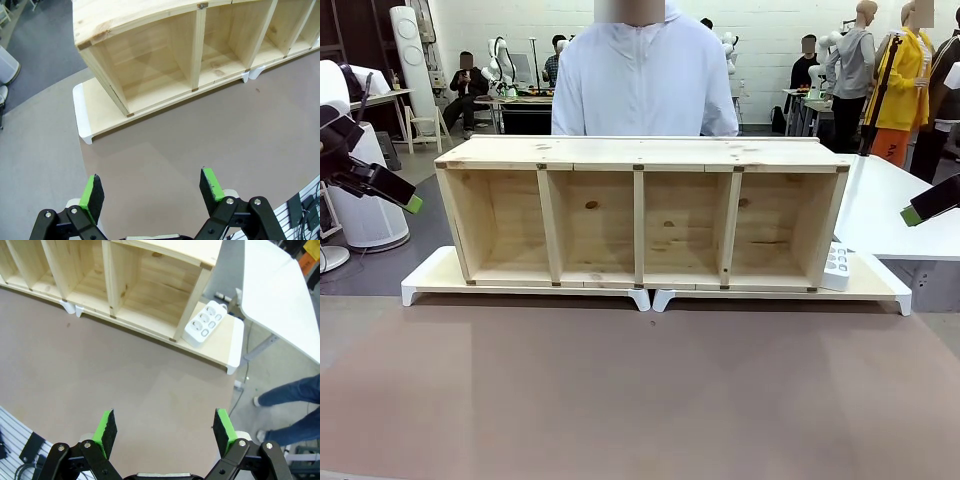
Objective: Perform cable management.
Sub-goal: When the cord part of the Power Cable appears at the lower middle area of the table and stops, grasp the cord part of the Power Cable.
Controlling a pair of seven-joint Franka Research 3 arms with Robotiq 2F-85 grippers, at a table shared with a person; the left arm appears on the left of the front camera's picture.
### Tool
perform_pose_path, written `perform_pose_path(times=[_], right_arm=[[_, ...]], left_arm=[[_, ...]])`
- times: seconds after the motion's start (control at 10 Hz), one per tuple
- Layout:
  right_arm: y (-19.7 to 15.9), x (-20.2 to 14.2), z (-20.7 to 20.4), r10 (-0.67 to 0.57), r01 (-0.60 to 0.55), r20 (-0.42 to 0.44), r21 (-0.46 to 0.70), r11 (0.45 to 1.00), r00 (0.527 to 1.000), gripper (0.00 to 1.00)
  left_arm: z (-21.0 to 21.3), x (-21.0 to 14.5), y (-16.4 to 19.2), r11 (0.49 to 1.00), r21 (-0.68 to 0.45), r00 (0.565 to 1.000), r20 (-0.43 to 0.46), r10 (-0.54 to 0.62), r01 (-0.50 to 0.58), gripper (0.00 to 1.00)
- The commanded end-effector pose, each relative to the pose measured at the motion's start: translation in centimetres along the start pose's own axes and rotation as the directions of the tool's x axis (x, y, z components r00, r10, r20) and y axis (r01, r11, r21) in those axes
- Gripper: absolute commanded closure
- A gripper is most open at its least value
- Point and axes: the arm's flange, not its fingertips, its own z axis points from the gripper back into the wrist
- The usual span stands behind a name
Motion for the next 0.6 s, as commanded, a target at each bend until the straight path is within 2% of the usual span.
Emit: perform_pose_path(times=[0.0, 0.5], right_arm=[[0.01, 0.03, -0.33, 0.000, 0.000, -0.011, -0.007, 1.000, 1.000, 0.00], [0.01, 0.03, -0.33, 0.000, 0.000, -0.011, -0.007, 1.000, 1.000, 0.00]], left_arm=[[-0.20, 0.22, 0.01, 1.000, 0.007, 1.000, 0.009, -0.004, 0.004, 0.00], [-0.20, 0.22, 0.01, 1.000, 0.007, 1.000, 0.009, -0.004, 0.004, 0.00]])
